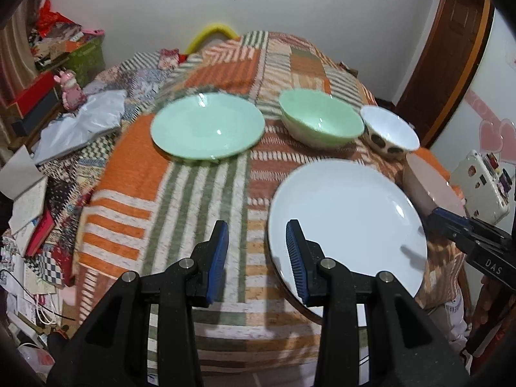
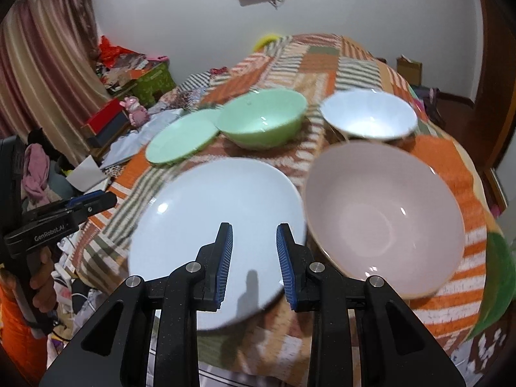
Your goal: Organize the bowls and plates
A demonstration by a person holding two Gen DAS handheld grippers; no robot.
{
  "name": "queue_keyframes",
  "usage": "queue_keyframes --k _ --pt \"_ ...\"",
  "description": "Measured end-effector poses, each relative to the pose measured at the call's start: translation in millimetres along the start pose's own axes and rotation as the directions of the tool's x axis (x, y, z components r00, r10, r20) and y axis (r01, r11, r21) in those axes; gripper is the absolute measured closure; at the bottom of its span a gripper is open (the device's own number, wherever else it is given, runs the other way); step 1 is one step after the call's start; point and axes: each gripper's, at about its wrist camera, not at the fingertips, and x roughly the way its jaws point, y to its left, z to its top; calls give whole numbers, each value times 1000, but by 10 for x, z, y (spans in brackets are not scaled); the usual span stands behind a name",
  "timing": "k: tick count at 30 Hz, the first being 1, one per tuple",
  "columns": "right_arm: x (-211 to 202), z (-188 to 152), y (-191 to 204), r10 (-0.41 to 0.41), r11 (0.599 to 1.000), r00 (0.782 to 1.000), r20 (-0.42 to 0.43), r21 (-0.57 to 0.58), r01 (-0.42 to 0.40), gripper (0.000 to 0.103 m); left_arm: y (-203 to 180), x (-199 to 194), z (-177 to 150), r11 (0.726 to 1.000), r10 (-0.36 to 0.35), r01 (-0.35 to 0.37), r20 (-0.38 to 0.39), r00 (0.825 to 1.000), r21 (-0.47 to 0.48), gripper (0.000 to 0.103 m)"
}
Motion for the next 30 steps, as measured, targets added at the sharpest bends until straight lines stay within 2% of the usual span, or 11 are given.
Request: queue_keyframes --k 5,7,10,15,21,27,30 --pt "74 201 195 19 998 1000 19 -55 -18 77 130 -179 160 999 35 -35 59 998 -11 52" --pt "126 267 254 32 997 999 18 -66 -31 77 198 -227 240 998 55 -54 77 995 -15 44" --pt "242 369 358 45 995 999 14 -86 -44 70 353 -270 367 996 91 -88 106 990 -34 36" --pt "524 551 497 68 992 997 -23 -105 -70 69 624 -172 560 990 132 -127 89 987 -58 35" --pt "883 705 662 55 987 995 -78 -145 -66 69 933 173 743 983 173 -170 34 984 -71 35" --pt "1294 820 774 44 987 987 -155 -148 -67 69 1175 639 865 982 168 -170 -31 985 -76 35" --pt "1461 865 796 38 989 982 -186 -135 -64 69 1282 866 906 986 144 -148 -60 988 -77 35"
